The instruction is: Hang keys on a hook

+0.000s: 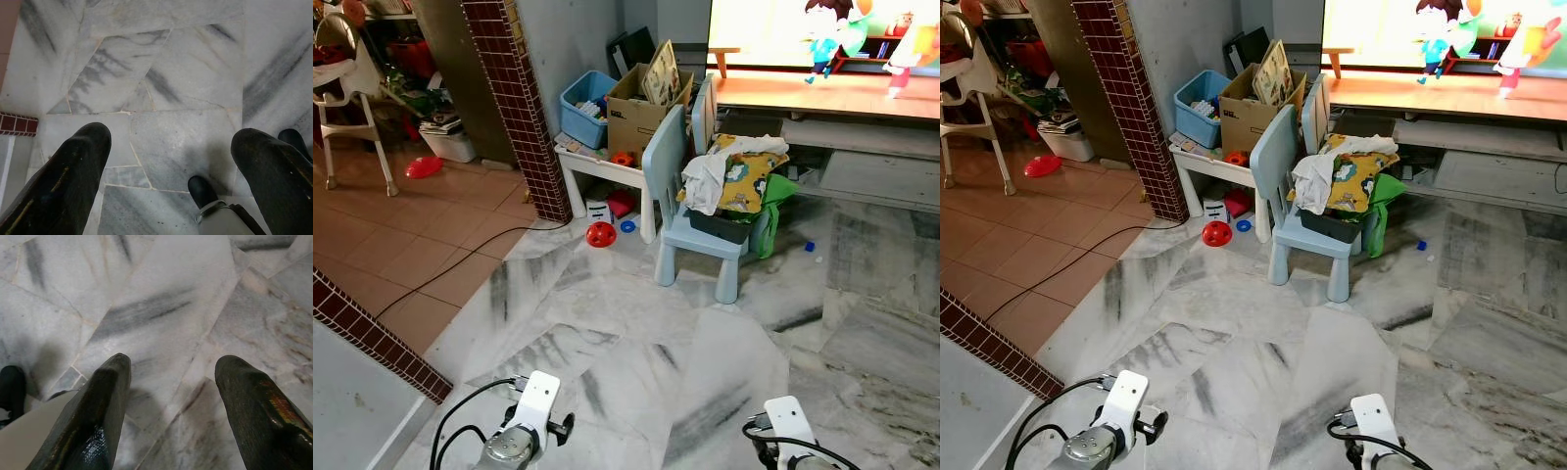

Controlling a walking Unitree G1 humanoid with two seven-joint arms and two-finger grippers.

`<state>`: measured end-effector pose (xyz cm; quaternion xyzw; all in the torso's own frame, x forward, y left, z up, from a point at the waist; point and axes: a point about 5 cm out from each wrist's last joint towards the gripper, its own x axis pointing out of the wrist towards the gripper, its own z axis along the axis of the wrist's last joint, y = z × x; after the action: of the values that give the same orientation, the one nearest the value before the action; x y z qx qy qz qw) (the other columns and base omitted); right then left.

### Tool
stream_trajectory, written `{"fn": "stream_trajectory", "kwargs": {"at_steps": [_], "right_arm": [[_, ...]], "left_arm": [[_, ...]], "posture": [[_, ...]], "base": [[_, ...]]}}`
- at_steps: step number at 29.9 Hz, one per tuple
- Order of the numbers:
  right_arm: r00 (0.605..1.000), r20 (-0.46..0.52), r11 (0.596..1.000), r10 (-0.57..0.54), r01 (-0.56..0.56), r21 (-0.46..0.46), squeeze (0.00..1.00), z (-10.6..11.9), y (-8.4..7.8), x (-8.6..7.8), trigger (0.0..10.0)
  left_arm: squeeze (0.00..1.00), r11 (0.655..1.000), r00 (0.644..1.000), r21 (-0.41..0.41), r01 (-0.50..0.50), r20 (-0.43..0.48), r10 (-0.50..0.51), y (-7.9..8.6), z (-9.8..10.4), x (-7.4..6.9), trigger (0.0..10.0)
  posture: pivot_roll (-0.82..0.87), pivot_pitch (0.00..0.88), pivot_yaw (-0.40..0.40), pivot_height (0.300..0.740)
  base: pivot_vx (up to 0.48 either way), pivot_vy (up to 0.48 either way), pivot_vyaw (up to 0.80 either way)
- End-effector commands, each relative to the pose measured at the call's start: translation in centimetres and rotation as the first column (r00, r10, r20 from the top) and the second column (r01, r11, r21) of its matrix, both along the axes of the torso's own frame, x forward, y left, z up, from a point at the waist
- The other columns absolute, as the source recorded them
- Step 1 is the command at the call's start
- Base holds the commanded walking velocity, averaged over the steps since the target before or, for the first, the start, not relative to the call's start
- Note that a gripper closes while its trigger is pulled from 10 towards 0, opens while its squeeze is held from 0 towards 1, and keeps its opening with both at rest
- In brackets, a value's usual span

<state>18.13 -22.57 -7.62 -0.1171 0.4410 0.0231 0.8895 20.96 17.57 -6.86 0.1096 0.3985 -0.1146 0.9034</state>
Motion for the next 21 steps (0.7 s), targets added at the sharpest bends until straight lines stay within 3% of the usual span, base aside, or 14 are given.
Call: {"fn": "stream_trajectory", "kwargs": {"at_steps": [1, 13, 15, 17, 21], "right_arm": [[1.0, 0.01, 1.0, 0.012, -0.012, 0.002, 0.0, 0.1, 0.4, 0.3, 10.0], [0.999, 0.047, 1.0, -0.001, 0.001, -0.002, 0.0, 0.5, 0.3, 1.1, 10.0], [0.994, 0.101, 0.999, -0.041, 0.039, 0.014, 0.0, 0.9, 0.4, 1.8, 10.0], [0.976, 0.184, 0.991, -0.114, 0.099, 0.088, 0.0, 1.8, 0.8, 3.1, 10.0], [0.952, 0.273, 0.983, -0.137, 0.096, 0.159, 0.0, 2.8, 1.6, 4.6, 10.0]], "left_arm": [[0.0, 1.0, 1.0, 0.007, -0.002, 0.0, 0.002, 0.2, 0.2, 0.3, 10.0], [0.0, 0.999, 0.998, -0.01, -0.047, 0.032, 0.048, 0.2, 0.5, 0.9, 10.0], [0.0, 0.996, 0.995, -0.05, -0.073, 0.065, 0.077, -0.1, 0.9, 1.4, 10.0], [0.0, 0.988, 0.987, -0.124, -0.088, 0.125, 0.104, -0.7, 1.6, 2.3, 10.0], [0.0, 0.969, 0.968, -0.223, -0.109, 0.196, 0.154, -1.2, 2.7, 3.5, 10.0]], "posture": [[-0.13, 0.0, 0.072, 0.74], [-0.13, 0.0, 0.072, 0.74], [-0.12, 0.0, 0.069, 0.74], [-0.12, 0.0, 0.068, 0.74], [-0.12, 0.0, 0.064, 0.74]], "base": [[0.0, 0.0, 0.0], [0.0, 0.0, 0.0], [0.0, 0.0, 0.0], [0.0, 0.0, 0.0], [0.0, 0.0, 0.0]]}}
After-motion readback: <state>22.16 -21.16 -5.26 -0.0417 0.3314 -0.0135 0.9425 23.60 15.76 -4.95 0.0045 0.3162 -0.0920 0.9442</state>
